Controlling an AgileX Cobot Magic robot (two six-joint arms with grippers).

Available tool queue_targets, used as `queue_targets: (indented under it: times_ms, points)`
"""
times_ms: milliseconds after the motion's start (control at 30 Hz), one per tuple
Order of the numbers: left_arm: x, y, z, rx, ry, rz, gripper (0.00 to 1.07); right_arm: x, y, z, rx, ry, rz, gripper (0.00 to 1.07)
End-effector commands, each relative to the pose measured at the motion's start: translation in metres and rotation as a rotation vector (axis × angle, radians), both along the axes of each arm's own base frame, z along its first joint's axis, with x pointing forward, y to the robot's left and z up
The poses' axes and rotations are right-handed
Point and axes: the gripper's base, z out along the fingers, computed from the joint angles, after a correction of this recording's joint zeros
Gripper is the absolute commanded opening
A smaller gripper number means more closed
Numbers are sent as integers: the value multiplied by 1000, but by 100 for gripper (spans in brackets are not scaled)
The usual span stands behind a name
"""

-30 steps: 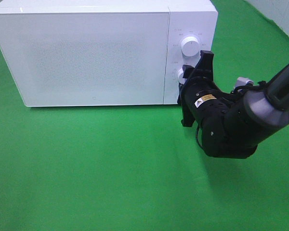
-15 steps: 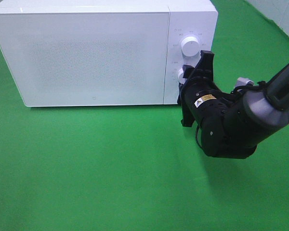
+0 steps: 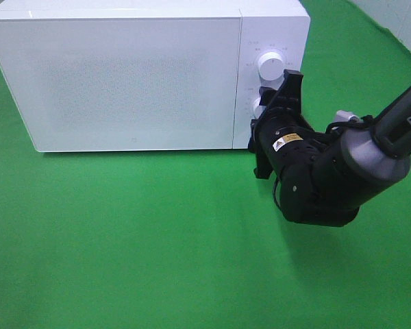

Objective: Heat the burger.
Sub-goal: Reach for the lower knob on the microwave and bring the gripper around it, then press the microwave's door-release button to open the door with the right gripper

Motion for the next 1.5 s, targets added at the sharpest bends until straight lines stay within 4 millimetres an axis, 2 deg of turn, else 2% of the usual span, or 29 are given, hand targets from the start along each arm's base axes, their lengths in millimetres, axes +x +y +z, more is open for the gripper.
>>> queue_targets:
  times_ms: [33, 233, 833, 1067, 1100, 1200, 1267, 1367, 1400, 1433, 1500]
  points:
    - [-2, 0, 0, -3, -21, 2, 100, 4, -2, 20, -4, -173, -24, 63]
    - [-2, 0, 0, -3, -21, 2, 100, -6, -4, 10, -53, -99, 22, 64]
    - [-2, 0, 0, -3, -21, 2, 100, -49, -23, 20, -272, -16, 180, 64]
    - [-2, 0, 0, -3, -21, 2, 100, -63, -24, 34, -504, 24, 338, 64]
    - [-2, 0, 0, -3, -21, 2, 100, -66, -24, 40, -609, 27, 388, 64]
    - [-2, 0, 0, -3, -21, 2, 100, -68, -24, 47, -705, 18, 427, 64]
    - [-2, 0, 0, -3, -21, 2, 100, -74, -26, 58, -893, -4, 511, 64]
    - [-2, 0, 0, -3, -21, 2, 100, -75, -27, 61, -941, -12, 536, 64]
    - [-2, 0, 0, -3, -21, 2, 100, -79, -27, 67, -1044, -35, 587, 64]
    - [-2, 0, 0, -3, -21, 2, 100, -79, -27, 67, -1044, -35, 587, 64]
    - [-2, 0, 0, -3, -21, 2, 100, -83, -28, 75, -1192, -71, 668, 64]
